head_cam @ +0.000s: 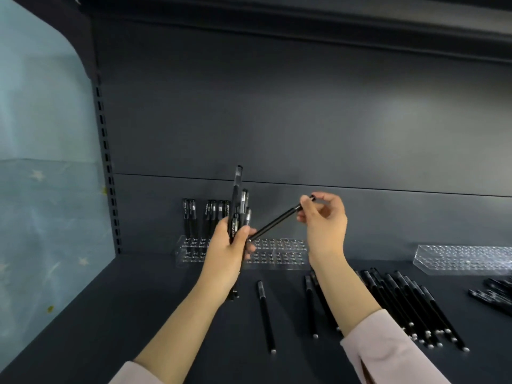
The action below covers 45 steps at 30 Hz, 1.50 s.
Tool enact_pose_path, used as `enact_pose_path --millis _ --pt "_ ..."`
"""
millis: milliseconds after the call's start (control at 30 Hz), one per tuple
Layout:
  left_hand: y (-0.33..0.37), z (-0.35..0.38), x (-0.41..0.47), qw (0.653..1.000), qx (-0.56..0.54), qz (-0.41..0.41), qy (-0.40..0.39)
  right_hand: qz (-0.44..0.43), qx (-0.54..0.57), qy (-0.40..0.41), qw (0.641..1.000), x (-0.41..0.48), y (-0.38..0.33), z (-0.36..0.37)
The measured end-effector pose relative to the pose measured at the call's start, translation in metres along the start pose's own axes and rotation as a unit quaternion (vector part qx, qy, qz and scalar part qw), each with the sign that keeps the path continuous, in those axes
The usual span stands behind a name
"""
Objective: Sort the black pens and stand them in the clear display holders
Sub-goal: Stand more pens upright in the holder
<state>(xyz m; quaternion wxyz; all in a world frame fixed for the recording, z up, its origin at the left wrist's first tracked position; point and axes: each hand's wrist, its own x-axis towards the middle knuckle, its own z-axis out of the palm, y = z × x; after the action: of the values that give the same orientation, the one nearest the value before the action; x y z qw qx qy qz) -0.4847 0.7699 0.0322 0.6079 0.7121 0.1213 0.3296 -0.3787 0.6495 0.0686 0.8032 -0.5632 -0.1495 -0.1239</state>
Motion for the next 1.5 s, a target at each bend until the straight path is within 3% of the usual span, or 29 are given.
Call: enact_pose_path --millis 167,400,567,800,967,1167,1300,1400,1500 --pt "-0.012 -0.011 0.011 1.0 -0.018 -0.001 0.023 -0.123 -0.05 0.07 0.989 0.006 0.004 0.028" --pt "-0.023 -0.026 0.023 0.995 -0.092 -0.022 0.043 -0.202 -0.145 -0.006 0.969 0.008 0.028 0.05" --pt "-0.027 -0.027 0.025 0.993 -0.106 -0.022 0.048 -0.272 -0.221 -0.055 0.935 0.009 0.047 0.058" --pt "-0.026 -0.023 0.023 0.99 -0.133 -0.03 0.028 -0.352 -0.286 -0.058 0.89 0.007 0.051 0.063" --pt "-0.026 -0.022 0.02 0.991 -0.134 -0.023 0.016 -0.342 -0.343 -0.097 0.869 0.012 0.059 0.061" --pt "-0.026 -0.022 0.016 0.99 -0.136 -0.03 -0.003 -0.259 -0.41 -0.231 0.843 0.016 0.078 0.051" --pt "-0.024 -0.02 0.015 0.988 -0.145 -0.046 -0.028 -0.212 -0.336 -0.212 0.893 0.009 0.069 0.046" --pt "-0.022 -0.019 0.014 0.987 -0.141 -0.056 -0.059 -0.083 -0.201 -0.218 0.952 0.004 0.049 0.043" --pt "-0.022 -0.018 0.011 0.987 -0.127 -0.052 -0.081 0.02 -0.094 -0.282 0.955 -0.003 0.038 0.038"
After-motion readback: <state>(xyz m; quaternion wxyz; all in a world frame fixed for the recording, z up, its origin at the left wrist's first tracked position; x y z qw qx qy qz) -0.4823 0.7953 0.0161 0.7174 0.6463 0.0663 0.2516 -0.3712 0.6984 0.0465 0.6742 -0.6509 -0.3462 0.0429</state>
